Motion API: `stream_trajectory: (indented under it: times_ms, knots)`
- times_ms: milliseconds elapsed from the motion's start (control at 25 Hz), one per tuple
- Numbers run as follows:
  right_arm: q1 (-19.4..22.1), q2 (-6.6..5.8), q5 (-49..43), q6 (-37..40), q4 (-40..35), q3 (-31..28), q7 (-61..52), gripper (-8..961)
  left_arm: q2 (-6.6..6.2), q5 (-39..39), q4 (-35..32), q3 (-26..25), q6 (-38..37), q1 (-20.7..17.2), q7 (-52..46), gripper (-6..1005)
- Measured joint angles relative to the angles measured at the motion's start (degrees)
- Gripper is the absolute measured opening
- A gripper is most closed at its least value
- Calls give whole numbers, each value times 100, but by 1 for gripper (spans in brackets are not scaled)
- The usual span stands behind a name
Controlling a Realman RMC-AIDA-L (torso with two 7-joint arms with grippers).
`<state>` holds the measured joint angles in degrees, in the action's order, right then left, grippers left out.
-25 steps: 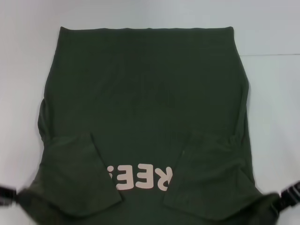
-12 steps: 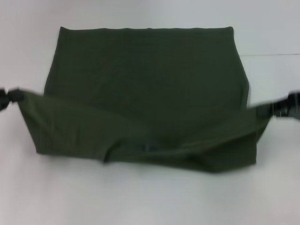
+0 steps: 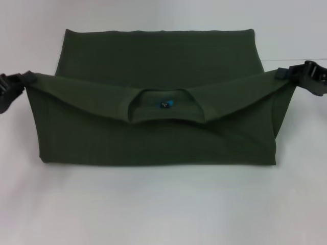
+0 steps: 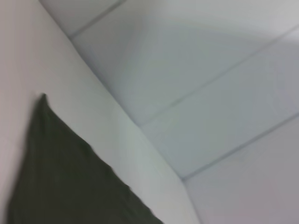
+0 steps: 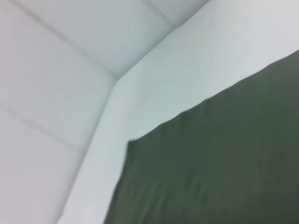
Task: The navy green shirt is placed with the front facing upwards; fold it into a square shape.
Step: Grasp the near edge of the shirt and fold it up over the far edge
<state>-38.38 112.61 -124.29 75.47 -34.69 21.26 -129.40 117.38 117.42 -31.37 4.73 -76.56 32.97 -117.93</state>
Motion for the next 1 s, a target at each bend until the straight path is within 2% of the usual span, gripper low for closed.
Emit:
stream_trajectory:
  times_ms: [80,120,200,240,440,600,800,1000]
  knots:
    - [22,115,86,-354,31,-7,149,22,68,-37,141,0,293,40,247,53]
    - [55,217,210,-619,42,-3,307,22,91,-49,201,0,386,61,335,53]
    - [67,260,291,-728,48,2,391,22,116,-85,337,-8,610,116,530,53]
    - [85,327,436,-912,53,6,543,22,133,-201,454,-11,786,162,693,53]
    - [116,401,745,-1203,58,17,757,22,170,-432,622,-2,1037,269,965,54]
    - [106,471,846,-1476,75,37,921,22,258,-496,654,-2,1308,411,1180,54]
    - [83,620,885,-1897,125,39,1171,23,348,-583,706,-2,1701,606,1507,55]
    - [68,678,892,-2133,209,81,1277,23,423,-607,724,-4,2073,783,1781,56]
